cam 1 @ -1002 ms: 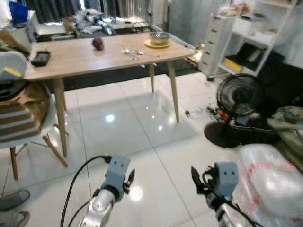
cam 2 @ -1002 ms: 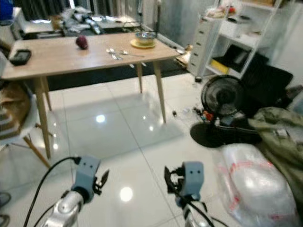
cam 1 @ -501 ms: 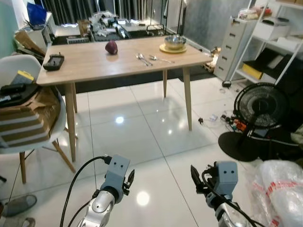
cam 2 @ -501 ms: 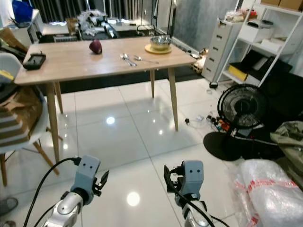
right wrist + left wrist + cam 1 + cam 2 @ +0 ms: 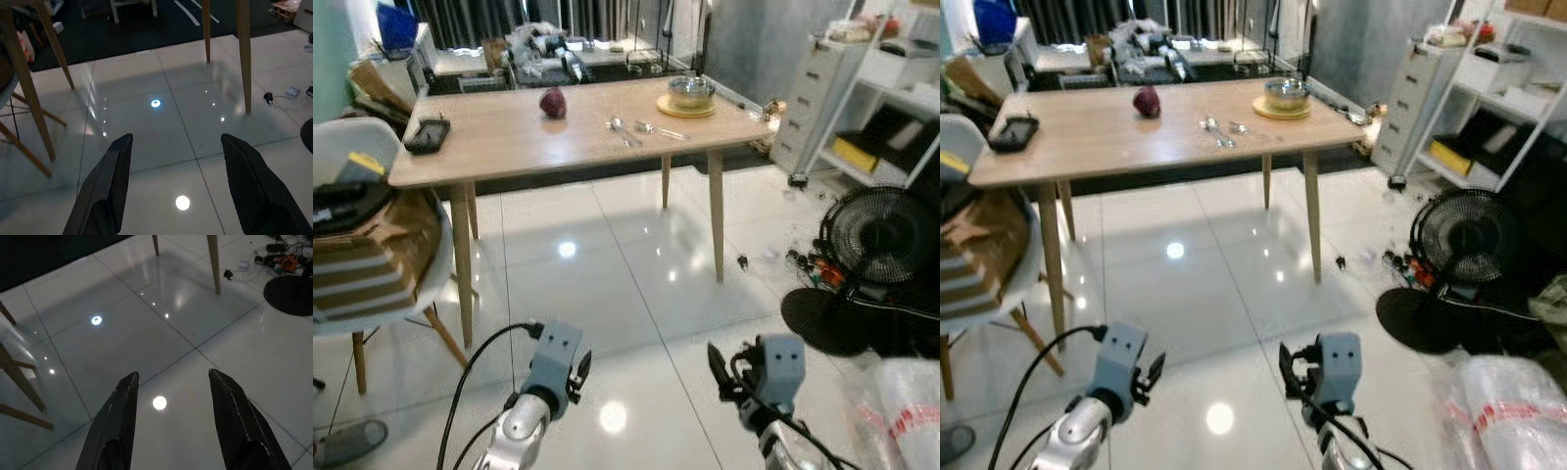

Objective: Setting the table

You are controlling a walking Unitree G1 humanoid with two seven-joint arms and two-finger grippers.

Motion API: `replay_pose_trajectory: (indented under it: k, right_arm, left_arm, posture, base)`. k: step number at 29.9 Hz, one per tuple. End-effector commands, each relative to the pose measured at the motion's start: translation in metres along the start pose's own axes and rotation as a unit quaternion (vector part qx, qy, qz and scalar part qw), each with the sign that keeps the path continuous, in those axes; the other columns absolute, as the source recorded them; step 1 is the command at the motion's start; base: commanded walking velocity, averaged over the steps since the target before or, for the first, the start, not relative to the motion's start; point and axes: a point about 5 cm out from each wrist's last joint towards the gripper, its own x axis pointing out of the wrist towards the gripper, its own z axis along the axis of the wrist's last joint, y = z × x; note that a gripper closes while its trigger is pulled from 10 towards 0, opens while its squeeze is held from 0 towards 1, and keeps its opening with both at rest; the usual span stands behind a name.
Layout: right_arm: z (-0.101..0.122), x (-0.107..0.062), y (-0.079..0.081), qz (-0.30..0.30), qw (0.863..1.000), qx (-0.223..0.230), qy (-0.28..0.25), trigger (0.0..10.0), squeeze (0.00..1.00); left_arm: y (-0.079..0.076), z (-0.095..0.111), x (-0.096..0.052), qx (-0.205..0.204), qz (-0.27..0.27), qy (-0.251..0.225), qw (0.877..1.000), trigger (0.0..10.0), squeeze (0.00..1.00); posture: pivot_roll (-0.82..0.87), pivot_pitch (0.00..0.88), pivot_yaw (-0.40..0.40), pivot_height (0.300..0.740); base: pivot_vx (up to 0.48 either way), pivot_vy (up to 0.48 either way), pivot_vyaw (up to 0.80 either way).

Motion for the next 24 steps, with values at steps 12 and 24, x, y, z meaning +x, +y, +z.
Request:
replay_pose_trajectory:
  k: [12,24]
  right_arm:
    - [-0.0071,-0.0027,0.0023,0.001,1.0,0.005,0.014,10.0,0.0]
    - [-0.0057,-0.0025,0.0016,0.002,1.0,0.001,0.012,10.0,0.0]
  left_arm:
    - [0.0012,-0.0075,-0.003,0.002,0.0,0.014,1.0,10.0,0.0]
    - [0.0014,-0.0035,-0.0011,0.011,-0.001,0.007,1.0,10.0,0.0]
  posture:
    - [0.07,0.052,0.077,0.74]
    - [0.07,0.044,0.074,0.74]
  base:
    - [0.334,0.0,0.0]
    - [0.48,0.0,0.0]
